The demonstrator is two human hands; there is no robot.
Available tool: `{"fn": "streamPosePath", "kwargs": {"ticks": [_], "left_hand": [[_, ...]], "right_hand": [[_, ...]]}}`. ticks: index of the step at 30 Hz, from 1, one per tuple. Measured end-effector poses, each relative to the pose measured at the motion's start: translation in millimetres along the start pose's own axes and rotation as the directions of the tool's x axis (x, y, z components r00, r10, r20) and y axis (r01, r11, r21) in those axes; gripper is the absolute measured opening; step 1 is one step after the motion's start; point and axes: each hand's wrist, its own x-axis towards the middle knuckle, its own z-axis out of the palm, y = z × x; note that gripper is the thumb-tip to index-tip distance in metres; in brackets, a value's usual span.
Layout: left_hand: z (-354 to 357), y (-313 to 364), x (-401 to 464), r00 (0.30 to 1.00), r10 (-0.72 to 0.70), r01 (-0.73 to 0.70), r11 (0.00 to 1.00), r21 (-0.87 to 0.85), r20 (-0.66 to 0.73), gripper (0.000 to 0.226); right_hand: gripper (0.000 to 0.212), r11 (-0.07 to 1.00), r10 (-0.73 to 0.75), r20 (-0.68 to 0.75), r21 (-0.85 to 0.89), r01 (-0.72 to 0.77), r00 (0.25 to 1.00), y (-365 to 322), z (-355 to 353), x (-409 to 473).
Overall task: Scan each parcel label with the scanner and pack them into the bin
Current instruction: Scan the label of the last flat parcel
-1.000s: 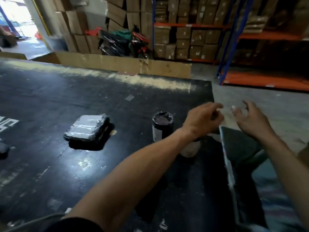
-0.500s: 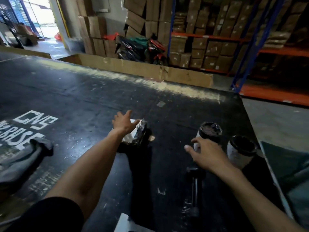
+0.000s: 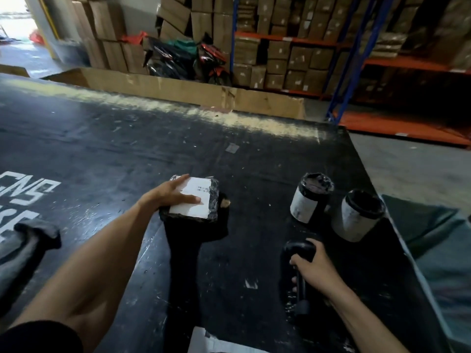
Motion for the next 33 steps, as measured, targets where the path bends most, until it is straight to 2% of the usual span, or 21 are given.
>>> {"fn": "streamPosePath", "kwargs": {"ticks": [3,5,8,10,13,18,27,33], "left_hand": [[7.4,1.6,-5.0,0.997,0.02,-0.044,0.947,-0.318,-0.079,0.088],[11.0,5.2,-11.2,0.994,0.041,-0.08,0.903,-0.422,-0.102,0.07],[19.5,12.5,-25.6,0.983,0.082,-0.152,0.872,-0.465,-0.167,0.05],[27.8,18.1,-33.9,0.966,0.098,-0.202,0.863,-0.463,-0.239,0.051],[38.8,26.7,-43.2,0.923,0.131,-0.273,0.885,-0.376,-0.362,0.055],[50.5,42.3,-57.3,0.855,0.176,-0.333,0.908,-0.255,-0.488,0.056],[60.4,62.2,-60.8,0.852,0.227,-0.365,0.904,-0.224,-0.472,0.058],[72.4,66.2,-52.7,0.846,0.236,-0.399,0.875,-0.274,-0.477,0.052]], "right_hand": [[0.029,0.968,-0.031,-0.028,0.247,0.037,0.999,-12.5,5.6,-1.4],[0.025,0.944,-0.094,0.002,0.318,0.089,0.996,-33.2,9.0,-3.9],[0.025,0.889,-0.211,0.03,0.423,0.179,0.977,-70.2,18.4,-9.4],[0.028,0.86,-0.308,0.041,0.439,0.26,0.951,-93.8,25.3,-13.3],[0.043,0.856,-0.428,0.029,0.333,0.395,0.903,-123.0,33.0,-19.2],[0.055,0.835,-0.504,-0.008,0.251,0.49,0.864,-153.9,41.4,-30.8],[0.057,0.822,-0.53,-0.06,0.208,0.53,0.846,-157.8,36.8,-32.4],[0.055,0.842,-0.513,-0.083,0.149,0.519,0.855,-147.7,28.1,-31.1]]}}
